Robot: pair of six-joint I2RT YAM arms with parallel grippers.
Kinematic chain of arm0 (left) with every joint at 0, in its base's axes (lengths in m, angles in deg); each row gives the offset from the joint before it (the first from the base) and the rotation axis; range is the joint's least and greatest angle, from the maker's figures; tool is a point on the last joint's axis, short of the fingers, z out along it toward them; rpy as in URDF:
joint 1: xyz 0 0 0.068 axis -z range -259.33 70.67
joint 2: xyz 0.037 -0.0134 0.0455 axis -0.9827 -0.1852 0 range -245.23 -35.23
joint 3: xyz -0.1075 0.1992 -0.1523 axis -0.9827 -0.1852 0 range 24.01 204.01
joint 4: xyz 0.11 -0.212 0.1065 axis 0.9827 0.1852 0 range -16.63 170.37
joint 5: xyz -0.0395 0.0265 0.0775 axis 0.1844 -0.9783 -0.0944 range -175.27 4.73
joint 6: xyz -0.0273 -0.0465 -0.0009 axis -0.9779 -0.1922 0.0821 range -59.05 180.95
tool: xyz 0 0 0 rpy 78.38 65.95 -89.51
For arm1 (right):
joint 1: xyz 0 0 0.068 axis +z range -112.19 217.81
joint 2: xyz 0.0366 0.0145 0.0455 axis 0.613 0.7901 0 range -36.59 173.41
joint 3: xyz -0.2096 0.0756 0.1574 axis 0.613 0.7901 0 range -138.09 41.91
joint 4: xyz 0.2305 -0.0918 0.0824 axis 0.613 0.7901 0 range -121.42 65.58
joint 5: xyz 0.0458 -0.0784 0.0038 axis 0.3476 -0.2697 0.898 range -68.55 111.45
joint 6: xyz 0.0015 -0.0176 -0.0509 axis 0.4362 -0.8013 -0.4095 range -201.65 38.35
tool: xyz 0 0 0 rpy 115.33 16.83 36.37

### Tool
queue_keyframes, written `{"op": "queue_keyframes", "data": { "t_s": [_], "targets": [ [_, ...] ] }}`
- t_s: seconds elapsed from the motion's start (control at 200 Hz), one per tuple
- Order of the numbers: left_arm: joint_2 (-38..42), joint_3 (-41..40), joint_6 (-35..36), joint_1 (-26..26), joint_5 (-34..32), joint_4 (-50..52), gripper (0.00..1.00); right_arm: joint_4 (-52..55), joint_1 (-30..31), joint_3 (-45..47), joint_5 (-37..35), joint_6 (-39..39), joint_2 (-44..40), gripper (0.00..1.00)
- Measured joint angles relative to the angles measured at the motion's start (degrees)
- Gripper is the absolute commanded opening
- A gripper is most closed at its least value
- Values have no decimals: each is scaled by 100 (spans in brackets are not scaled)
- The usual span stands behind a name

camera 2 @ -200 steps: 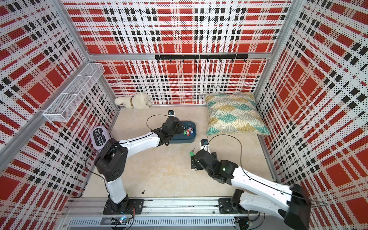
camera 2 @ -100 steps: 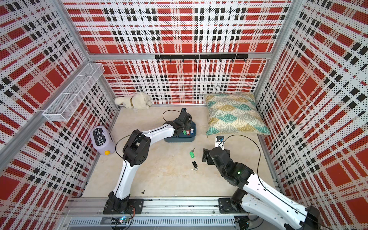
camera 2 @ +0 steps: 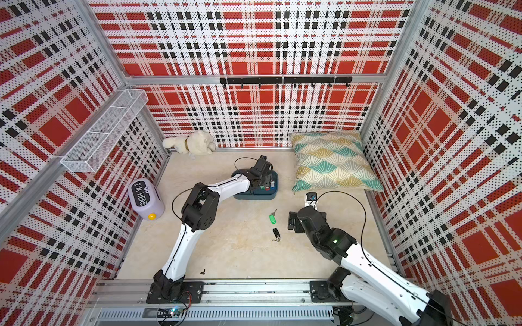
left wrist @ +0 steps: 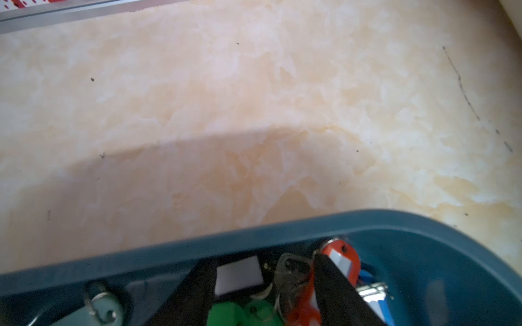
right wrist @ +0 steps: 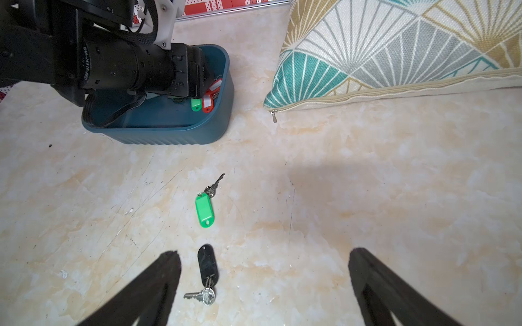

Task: Take the keys out of the storage box
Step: Pick up the key from the storage box.

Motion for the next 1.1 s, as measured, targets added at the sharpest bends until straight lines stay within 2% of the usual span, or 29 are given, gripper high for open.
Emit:
{"op": "queue_keyframes", "data": {
  "t_s": [0.105,0.22,0.341,0.456,0.742,1.097],
  "targets": [
    [-76,20,-4,0,0,-11,54,-35,-26,0,24,-4,0,100],
    [-111,24,-11,0,-22,-4,45,-63,-31,2,59,-9,0,100],
    [-114,26,-13,0,-42,-9,18,-68,-31,2,90,-15,2,100],
    [-111,26,-26,9,-98,-22,0,-74,-31,2,125,-24,2,100],
    [166,-315,-109,81,-413,-11,0,-157,-31,2,170,-50,2,100],
    [1565,-1211,-341,138,-669,-323,0,-321,-46,66,264,-116,125,100]
  ]
}}
